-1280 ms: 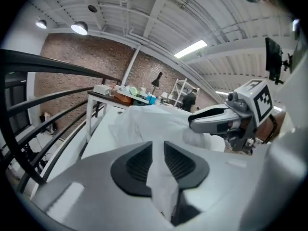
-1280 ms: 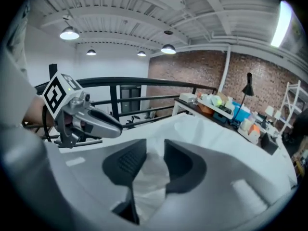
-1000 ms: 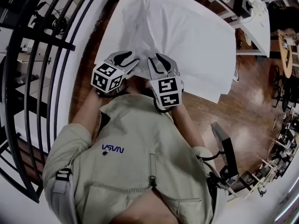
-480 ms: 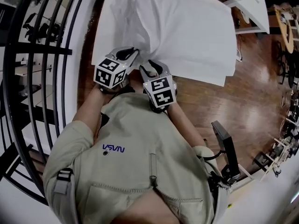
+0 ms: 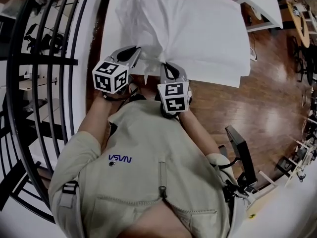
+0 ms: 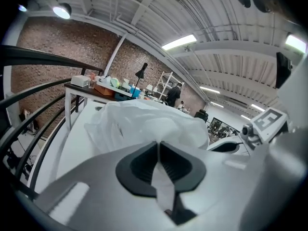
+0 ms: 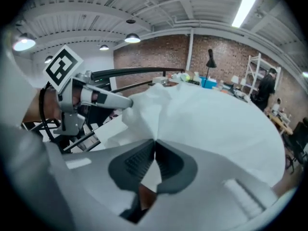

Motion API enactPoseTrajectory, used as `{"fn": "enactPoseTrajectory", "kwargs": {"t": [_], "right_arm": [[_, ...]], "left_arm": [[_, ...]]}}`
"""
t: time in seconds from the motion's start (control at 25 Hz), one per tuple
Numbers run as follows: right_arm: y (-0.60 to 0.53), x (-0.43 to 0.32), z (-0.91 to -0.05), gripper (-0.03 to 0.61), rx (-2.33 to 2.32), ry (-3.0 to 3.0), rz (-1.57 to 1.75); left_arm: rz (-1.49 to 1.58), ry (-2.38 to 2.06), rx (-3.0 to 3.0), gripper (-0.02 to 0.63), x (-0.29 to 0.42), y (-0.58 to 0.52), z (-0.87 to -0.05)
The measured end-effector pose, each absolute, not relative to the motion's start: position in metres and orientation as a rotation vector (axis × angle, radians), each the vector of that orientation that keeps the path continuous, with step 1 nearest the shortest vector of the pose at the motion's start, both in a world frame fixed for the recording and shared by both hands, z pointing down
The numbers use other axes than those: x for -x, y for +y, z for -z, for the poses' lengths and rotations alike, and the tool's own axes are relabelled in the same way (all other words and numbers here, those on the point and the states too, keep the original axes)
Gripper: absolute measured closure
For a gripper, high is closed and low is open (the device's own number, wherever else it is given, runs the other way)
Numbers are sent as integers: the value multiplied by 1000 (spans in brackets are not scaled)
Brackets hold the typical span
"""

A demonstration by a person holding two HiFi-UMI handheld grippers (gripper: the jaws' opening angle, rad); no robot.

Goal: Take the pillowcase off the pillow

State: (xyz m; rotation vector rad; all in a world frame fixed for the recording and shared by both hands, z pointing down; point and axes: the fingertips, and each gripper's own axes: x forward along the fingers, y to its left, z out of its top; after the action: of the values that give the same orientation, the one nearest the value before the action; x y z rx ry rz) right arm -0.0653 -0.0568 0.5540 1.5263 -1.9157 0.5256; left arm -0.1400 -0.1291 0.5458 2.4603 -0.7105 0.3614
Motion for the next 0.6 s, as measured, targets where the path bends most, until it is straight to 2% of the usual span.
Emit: {"fn": "enactPoseTrajectory", "kwargs": {"t": [0.32,0.6], "right_arm": [[-47,-32,-555,571,-1774,-1718,-585],[-50,-32,-603,569,-1679,-1665,-676]], "left_arm": [[-296,-710,-2470,589,150,-123,-537],[-429,-724,-2407,589,152,-88,-594]]}}
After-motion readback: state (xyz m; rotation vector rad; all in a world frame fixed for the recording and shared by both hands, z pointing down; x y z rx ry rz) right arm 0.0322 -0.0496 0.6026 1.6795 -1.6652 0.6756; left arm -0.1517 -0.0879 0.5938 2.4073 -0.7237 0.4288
